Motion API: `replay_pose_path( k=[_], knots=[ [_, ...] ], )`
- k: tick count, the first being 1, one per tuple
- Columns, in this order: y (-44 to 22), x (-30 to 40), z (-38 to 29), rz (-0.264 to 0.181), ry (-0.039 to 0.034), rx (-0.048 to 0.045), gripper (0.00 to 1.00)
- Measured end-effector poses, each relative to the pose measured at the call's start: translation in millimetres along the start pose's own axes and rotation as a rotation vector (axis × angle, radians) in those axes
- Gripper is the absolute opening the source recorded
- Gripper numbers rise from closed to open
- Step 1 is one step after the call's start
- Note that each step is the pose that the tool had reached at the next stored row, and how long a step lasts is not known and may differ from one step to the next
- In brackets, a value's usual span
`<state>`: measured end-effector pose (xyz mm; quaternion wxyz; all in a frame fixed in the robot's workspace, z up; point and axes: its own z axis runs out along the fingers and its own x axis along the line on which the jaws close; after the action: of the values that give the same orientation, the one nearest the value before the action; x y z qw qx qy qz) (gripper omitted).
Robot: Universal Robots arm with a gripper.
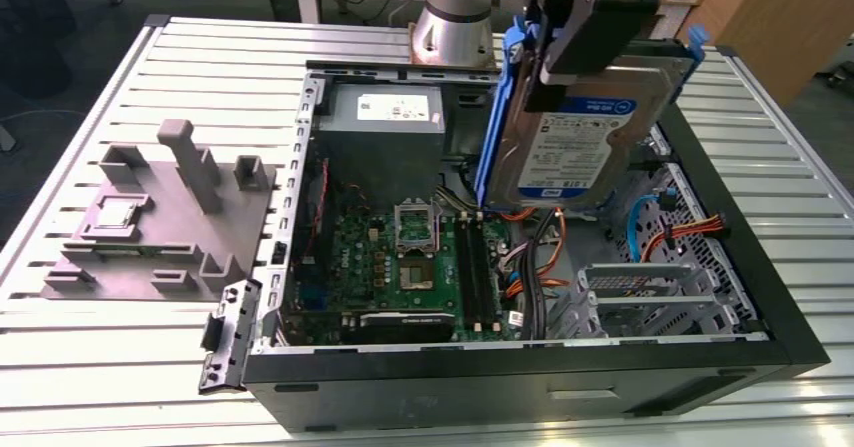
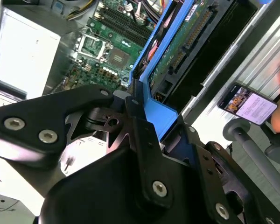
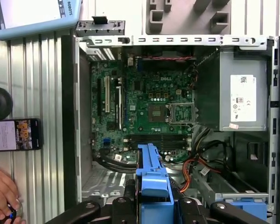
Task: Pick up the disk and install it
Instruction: 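Insert the disk into the insertion slot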
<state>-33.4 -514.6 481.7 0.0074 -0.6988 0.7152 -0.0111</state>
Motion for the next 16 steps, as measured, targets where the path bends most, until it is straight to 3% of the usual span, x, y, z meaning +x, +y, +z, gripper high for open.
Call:
replay_pose_path(
  k=[7,16],
  knots=[
    [-8.3,13.9,1.7,0.0,0.0001,0.0,0.37],
    [-34.5,21.9,6.3,0.0,0.0001,-0.0001,0.37]
  ],
)
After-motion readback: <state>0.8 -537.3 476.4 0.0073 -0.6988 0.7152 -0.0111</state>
